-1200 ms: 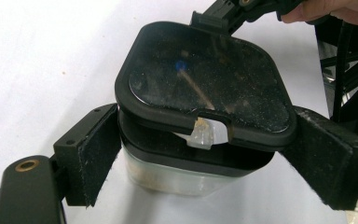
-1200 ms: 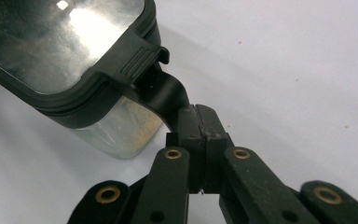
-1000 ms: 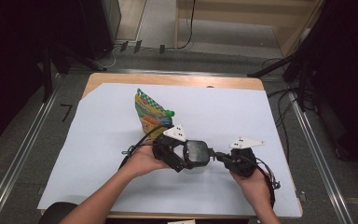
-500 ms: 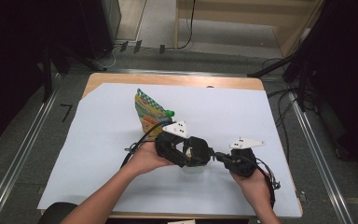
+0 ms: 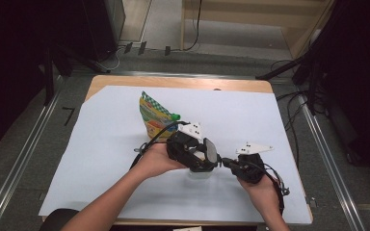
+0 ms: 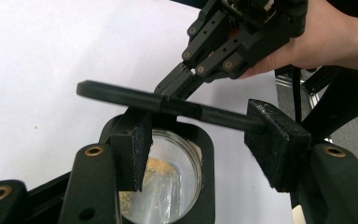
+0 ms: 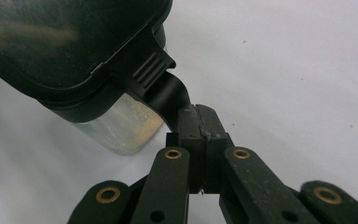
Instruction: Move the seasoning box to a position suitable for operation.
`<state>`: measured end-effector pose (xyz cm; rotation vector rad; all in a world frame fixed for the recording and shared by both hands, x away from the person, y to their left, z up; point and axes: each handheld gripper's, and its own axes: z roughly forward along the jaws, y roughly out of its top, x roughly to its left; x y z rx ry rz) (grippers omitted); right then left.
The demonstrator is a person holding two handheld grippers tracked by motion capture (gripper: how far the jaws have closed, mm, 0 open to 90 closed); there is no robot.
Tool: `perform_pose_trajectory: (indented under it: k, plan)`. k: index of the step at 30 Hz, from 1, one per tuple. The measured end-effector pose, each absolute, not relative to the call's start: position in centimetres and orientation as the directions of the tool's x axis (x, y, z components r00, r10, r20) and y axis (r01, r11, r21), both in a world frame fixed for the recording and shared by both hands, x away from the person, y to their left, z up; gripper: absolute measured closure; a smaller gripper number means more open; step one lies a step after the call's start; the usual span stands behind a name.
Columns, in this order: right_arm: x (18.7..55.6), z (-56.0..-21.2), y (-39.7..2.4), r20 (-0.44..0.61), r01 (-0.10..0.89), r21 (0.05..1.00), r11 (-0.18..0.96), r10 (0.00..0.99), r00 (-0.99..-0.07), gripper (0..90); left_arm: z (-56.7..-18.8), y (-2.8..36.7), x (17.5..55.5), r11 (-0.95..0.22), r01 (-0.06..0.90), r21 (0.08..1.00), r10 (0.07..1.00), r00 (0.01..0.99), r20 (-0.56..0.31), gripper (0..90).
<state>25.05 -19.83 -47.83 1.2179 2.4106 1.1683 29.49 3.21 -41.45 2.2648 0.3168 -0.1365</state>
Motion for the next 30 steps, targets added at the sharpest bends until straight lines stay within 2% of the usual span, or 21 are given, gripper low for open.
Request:
perform_pose_trajectory:
  k: [4,9,16,21,30]
  plan:
    - [25.1,-47.8,-19.8,0.162,0.591,0.728,0.346,0.752,-0.639,90.0,-41.2,2.7,29.4,-0.636,0.263,0.725,0.174,0.965,-0.197,44.5]
    - [25.0,-47.8,-19.8,0.158,0.589,0.729,0.349,0.752,-0.641,90.0,-41.2,1.8,29.4,-0.64,0.251,0.726,0.146,0.968,-0.206,55.0]
    - [25.0,-47.8,-19.8,0.155,0.587,0.729,0.352,0.751,-0.642,90.0,-41.4,0.9,29.7,-0.648,0.258,0.717,0.118,0.963,-0.24,64.8]
    - [25.0,-47.9,-19.8,0.153,0.589,0.728,0.351,0.754,-0.639,90.0,-41.7,0.6,30.1,-0.64,0.288,0.712,0.102,0.951,-0.292,68.4]
    - [24.4,-47.3,-19.9,0.162,0.578,0.737,0.35,0.739,-0.655,90.0,-41.5,1.5,30.3,-0.624,0.288,0.727,0.099,0.951,-0.291,67.1]
